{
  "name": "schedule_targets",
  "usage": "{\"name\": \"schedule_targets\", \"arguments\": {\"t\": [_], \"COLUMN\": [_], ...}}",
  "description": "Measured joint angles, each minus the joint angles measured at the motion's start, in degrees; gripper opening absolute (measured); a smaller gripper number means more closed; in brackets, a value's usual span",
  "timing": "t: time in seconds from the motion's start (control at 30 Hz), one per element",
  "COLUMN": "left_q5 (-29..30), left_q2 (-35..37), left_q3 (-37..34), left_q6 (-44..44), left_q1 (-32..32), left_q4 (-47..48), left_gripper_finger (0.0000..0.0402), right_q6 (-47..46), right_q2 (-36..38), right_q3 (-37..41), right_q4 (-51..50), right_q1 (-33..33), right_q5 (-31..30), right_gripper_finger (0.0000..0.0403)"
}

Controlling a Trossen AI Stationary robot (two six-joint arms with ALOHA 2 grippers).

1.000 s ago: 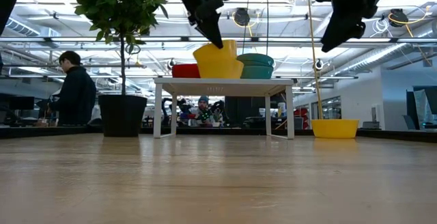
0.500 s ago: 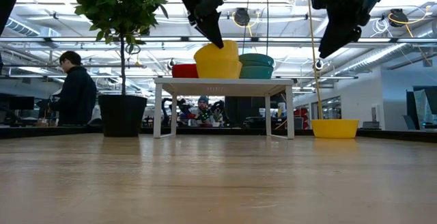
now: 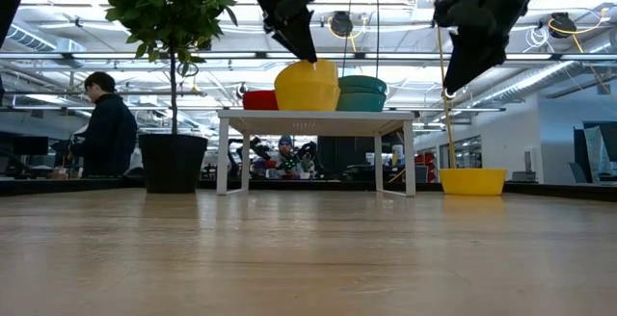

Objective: Pick & Place Mini bowls
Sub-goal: Stack the yellow bowl on the yellow bowl on the shelf

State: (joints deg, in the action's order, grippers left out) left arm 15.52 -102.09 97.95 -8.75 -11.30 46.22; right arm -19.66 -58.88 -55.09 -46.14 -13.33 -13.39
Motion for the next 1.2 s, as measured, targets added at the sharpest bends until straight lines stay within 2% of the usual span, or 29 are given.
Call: {"name": "schedule_targets", "arguments": {"t": [0.13, 0.3, 0.57, 0.7, 0.87, 1.03, 1.2], "left_q5": [0.12, 0.1, 0.03, 0.05, 0.05, 0.1, 0.18], "left_q2": [2.79, 7.7, 15.53, 17.86, 18.75, 18.91, 18.89], "left_q3": [0.0, 0.0, 0.02, 0.09, 0.02, 0.07, 0.04], "left_q6": [0.12, 3.4, 6.44, 6.27, 5.23, 3.49, 3.45], "left_q1": [1.08, 3.75, 8.63, 10.42, 11.81, 11.92, 11.85], "left_q4": [-0.32, -1.49, -8.93, -15.17, -20.96, -22.49, -22.53], "left_gripper_finger": [0.0202, 0.0206, 0.0207, 0.0207, 0.0207, 0.0207, 0.0207], "right_q6": [-0.13, -0.13, 1.21, 3.64, 5.91, 9.35, 11.28], "right_q2": [-3.25, -9.32, -17.15, -20.15, -24.2, -27.44, -27.48], "right_q3": [0.0, 0.0, 0.0, 0.0, 0.0, -0.04, -0.04], "right_q4": [0.02, -0.39, -1.49, -1.02, 1.1, 3.63, 3.88], "right_q1": [-3.65, -7.29, -15.18, -19.46, -23.23, -24.7, -24.97], "right_q5": [-0.08, 0.11, -0.04, 0.07, 4.23, 4.52, 4.51], "right_gripper_finger": [0.0142, 0.0149, 0.0218, 0.0234, 0.023, 0.0212, 0.019]}}
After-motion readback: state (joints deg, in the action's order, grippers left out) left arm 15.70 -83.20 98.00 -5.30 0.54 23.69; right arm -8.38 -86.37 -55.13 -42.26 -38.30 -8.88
